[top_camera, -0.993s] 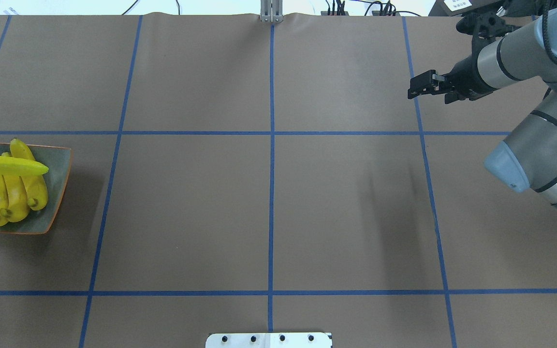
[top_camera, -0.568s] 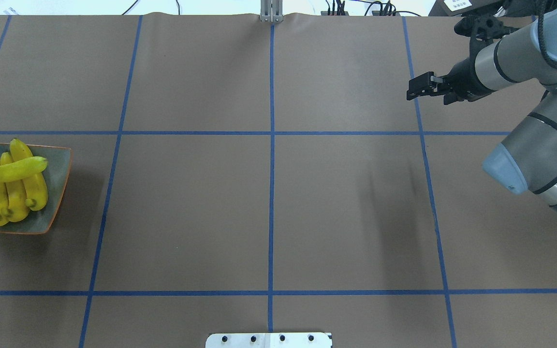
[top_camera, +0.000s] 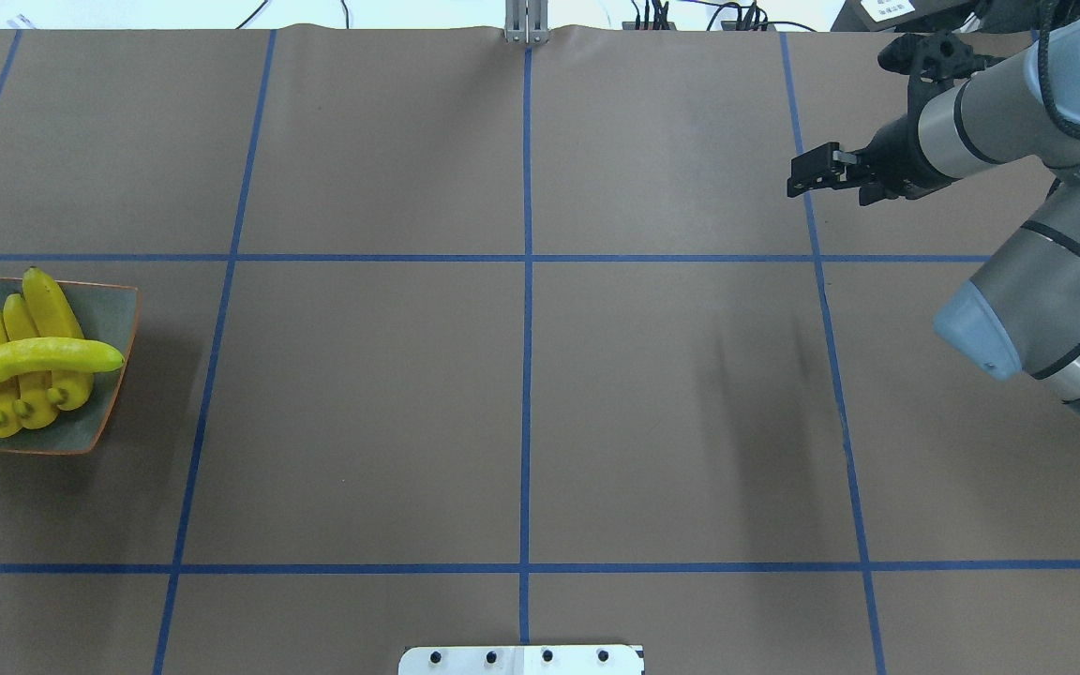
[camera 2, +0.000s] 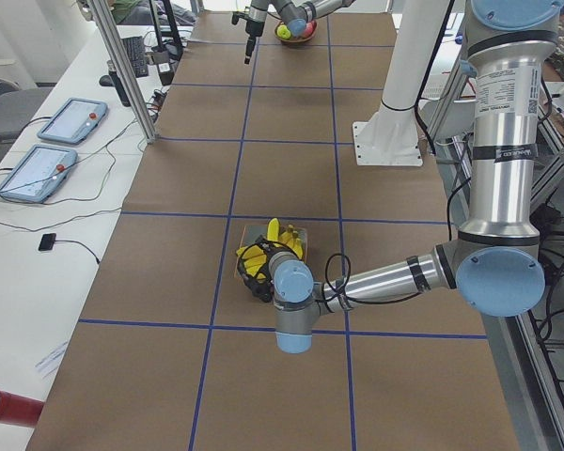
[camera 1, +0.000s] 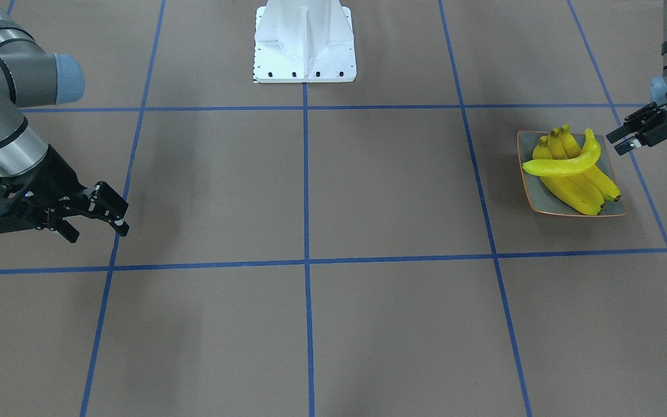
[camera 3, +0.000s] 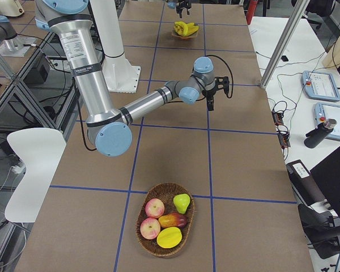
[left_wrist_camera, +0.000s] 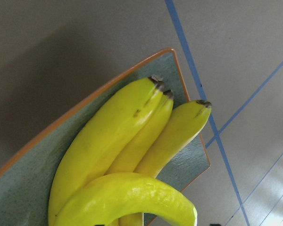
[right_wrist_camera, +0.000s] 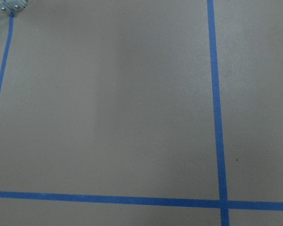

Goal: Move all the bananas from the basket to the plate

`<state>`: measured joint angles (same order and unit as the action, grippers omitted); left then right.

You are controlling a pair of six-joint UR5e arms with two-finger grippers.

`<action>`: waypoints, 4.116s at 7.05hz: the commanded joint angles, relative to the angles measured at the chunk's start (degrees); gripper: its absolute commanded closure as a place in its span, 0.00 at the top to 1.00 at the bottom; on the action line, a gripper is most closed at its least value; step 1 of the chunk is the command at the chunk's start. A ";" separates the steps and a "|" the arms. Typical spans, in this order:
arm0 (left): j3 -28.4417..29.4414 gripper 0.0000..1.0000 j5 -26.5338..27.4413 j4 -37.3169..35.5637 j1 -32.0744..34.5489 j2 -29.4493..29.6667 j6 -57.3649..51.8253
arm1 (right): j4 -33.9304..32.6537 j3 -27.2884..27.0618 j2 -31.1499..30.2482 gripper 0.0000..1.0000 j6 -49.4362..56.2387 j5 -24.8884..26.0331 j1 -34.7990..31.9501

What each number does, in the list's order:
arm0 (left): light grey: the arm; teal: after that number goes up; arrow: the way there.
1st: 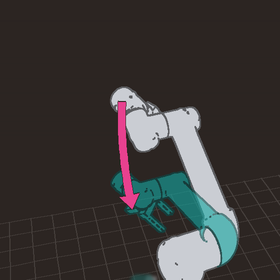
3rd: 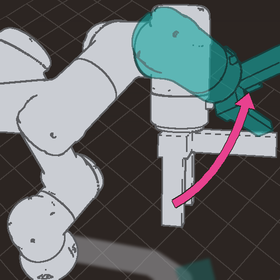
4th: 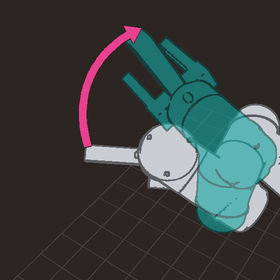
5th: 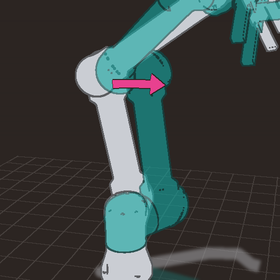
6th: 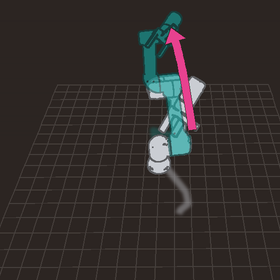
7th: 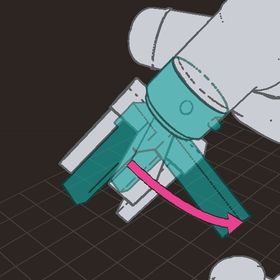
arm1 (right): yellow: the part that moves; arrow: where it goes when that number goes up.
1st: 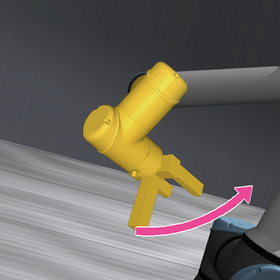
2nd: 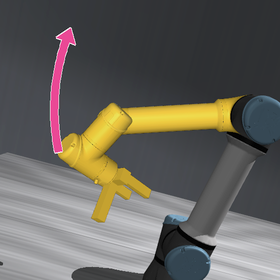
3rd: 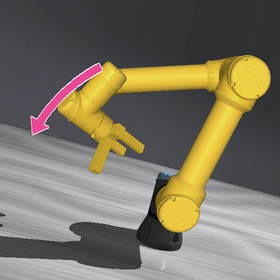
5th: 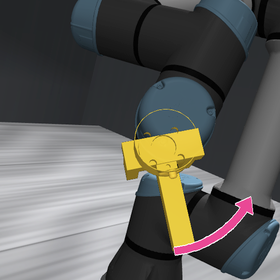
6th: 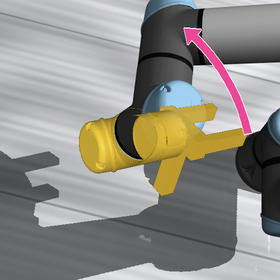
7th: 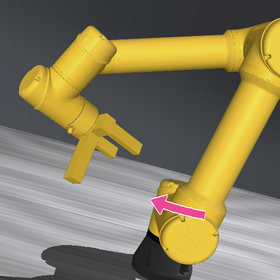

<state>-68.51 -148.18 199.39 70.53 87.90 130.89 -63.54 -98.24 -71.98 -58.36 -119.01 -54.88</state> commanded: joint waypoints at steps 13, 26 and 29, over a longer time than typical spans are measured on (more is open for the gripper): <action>-5.05 1.00 12.45 -47.10 15.43 15.01 -68.51 | -26.10 0.68 -3.68 1.00 32.93 -0.61 -13.57; -33.89 1.00 21.18 -121.43 15.78 4.30 -124.38 | -26.10 8.59 -15.99 1.00 56.87 -15.11 -34.32; -31.44 1.00 20.83 -120.37 15.78 4.39 -128.30 | -25.57 10.26 -16.18 1.00 57.04 -15.55 -35.46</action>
<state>-101.11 -127.06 78.85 86.27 92.28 5.33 -89.22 -88.56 -88.32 -1.56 -133.99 -89.54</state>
